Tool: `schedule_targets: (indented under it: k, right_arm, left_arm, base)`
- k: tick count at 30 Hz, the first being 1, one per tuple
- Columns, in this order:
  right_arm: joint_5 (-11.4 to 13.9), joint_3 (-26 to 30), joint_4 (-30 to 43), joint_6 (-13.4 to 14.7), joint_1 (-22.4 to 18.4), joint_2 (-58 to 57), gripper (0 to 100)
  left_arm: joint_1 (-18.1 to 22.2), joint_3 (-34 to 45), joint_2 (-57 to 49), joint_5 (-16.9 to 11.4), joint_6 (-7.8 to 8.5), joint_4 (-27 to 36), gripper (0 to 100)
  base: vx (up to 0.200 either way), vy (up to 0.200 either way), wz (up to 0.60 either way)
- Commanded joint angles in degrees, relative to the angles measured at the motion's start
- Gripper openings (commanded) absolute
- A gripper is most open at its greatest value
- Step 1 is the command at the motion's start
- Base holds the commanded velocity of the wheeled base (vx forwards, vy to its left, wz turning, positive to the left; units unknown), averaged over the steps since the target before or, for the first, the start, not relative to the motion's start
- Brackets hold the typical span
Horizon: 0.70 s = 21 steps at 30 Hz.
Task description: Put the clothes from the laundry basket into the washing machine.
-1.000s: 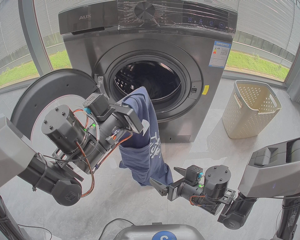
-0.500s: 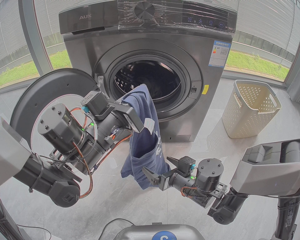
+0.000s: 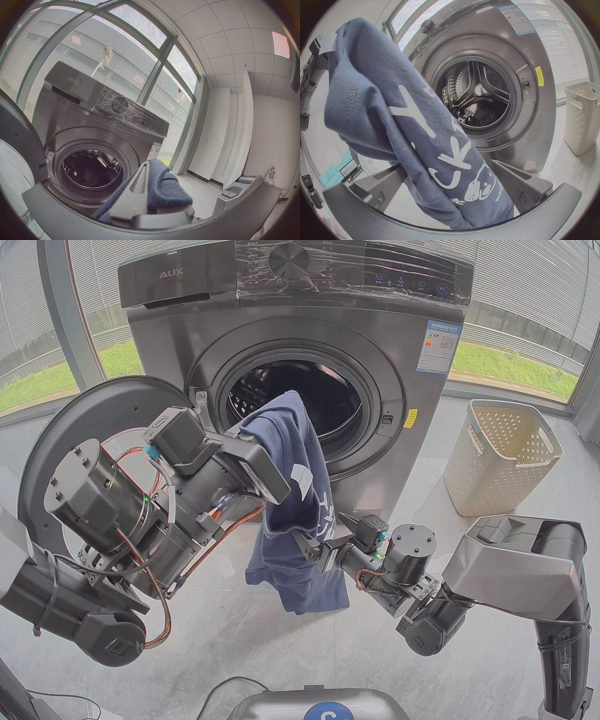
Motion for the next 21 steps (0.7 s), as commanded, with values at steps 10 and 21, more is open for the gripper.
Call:
schedule_targets:
  k: [10,21]
  right_arm:
    - [0.16,-4.79,-0.85,-0.28,-1.56,4.92,100]
    - [0.69,-7.69,-0.85,-0.63,-2.79,8.79,100]
  left_arm:
    - [-0.17,0.21,-0.92,-0.28,-0.02,-0.19,0]
    - [0.45,-0.14,-1.54,-0.46,0.07,0.08,0]
  base:
    - [0.0,0.0,0.0]
    - [0.0,0.0,0.0]
